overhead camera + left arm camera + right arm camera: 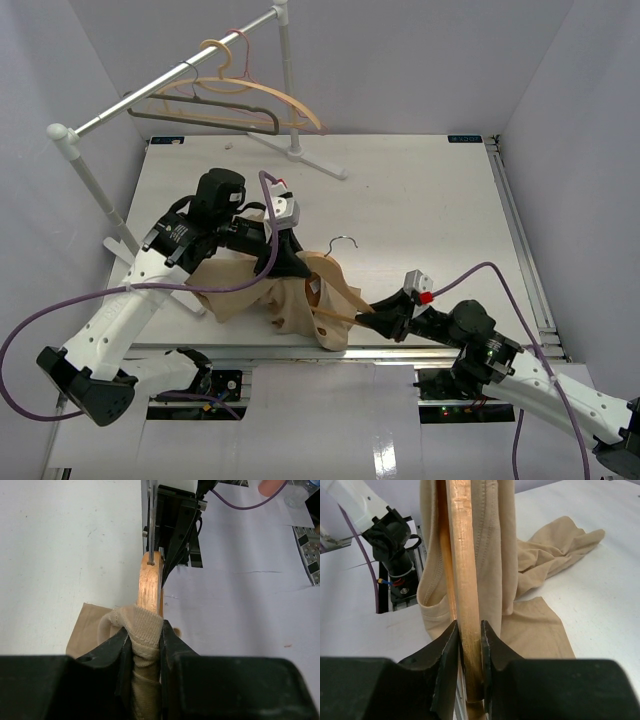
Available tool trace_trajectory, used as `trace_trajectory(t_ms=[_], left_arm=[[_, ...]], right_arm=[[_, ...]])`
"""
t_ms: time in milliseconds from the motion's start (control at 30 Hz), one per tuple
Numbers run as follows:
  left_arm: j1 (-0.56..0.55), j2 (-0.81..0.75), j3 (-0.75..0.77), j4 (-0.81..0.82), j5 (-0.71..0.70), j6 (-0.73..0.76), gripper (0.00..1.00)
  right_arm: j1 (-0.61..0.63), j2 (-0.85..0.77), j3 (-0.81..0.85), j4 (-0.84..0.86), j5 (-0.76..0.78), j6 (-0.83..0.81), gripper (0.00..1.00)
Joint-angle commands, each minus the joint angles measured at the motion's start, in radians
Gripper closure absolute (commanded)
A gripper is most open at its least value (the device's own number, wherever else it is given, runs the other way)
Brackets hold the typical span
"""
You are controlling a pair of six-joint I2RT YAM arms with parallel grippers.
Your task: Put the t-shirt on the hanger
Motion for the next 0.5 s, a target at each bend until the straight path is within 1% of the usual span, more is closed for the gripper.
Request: trace_trajectory(t_ms=[0,33,67,133,200,300,400,433,467], left_arm=[[-0.018,-0.064,-0.079,0.152,-0.180,-0.189,1.00],[-0.018,-0.074,-0.094,0.178,-0.200,-0.213,1.00],[-0.018,-0.086,-0.110,0.208,-0.227,-0.244,1.00],[-0.018,-0.101,-0.138,0.256,-0.298,-0.310,1.00],[-0.018,-0.110,-0.161,0.293,-0.381,-0.354,1.00],[-0.018,-0.133,-0.207,0.346,-0.475,-0.418,1.00],[-0.018,-0.194,-0.282,0.427,-0.569,-0.476,1.00],[-0.018,-0.212,-0.305,0.490,-0.601,-0.521,1.00],[-0.018,-0.234,-0.330,0.527,-0.600,-0.543,1.00]], right_arm=[[-0.007,-0.031,0.142,0.044,0.363,0.040,0.55],[-0.007,-0.040,0.164,0.023,0.427,0.048,0.42],[-0.008,-0.046,0.185,-0.004,0.473,0.057,0.34],[-0.007,-0.053,0.227,-0.062,0.520,0.066,0.31],[-0.008,-0.055,0.280,-0.122,0.540,0.070,0.30],[-0.008,-0.032,0.342,-0.172,0.514,0.083,0.32],[-0.008,0.063,0.385,-0.199,0.441,0.111,0.38],[-0.008,0.092,0.408,-0.205,0.420,0.114,0.39],[-0.008,0.131,0.420,-0.208,0.401,0.121,0.41]])
